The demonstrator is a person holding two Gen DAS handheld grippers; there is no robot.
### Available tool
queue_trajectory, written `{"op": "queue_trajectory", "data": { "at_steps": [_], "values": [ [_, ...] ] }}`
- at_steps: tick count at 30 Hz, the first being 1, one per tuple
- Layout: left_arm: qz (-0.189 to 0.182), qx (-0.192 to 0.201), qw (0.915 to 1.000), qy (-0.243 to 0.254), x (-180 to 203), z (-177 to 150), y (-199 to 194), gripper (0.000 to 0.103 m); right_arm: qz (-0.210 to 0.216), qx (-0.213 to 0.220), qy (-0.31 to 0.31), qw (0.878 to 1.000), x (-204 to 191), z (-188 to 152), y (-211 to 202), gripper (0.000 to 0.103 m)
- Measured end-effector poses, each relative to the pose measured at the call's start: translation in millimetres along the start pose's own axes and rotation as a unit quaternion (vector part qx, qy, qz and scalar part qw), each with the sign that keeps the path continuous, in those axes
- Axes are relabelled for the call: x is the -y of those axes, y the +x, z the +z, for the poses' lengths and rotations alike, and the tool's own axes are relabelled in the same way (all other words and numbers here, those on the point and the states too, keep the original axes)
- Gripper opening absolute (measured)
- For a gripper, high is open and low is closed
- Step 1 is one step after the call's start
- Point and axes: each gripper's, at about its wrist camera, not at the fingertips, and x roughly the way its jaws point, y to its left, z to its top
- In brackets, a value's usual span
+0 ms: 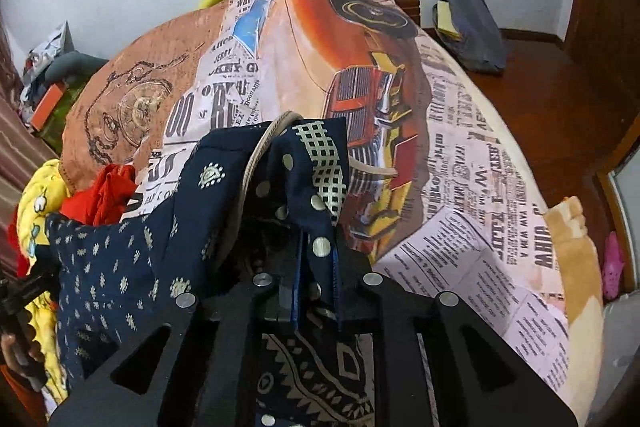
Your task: Fold large clothes
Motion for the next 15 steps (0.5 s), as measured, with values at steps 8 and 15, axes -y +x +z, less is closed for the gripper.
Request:
{"op": "queue_trajectory", "data": {
  "at_steps": [8,15],
  "values": [
    [0.025,0.021,0.9983,0.049,22,-14,-53,0.047,0.003,-0.013,-0.014,1.000,-9,-10,-44,0.018],
    [0.006,0.063,0.9948,0.079,37,-33,-126,0.058,0.025,0.022,-0.060,0.998,-33,-29,-118,0.022]
  ]
}}
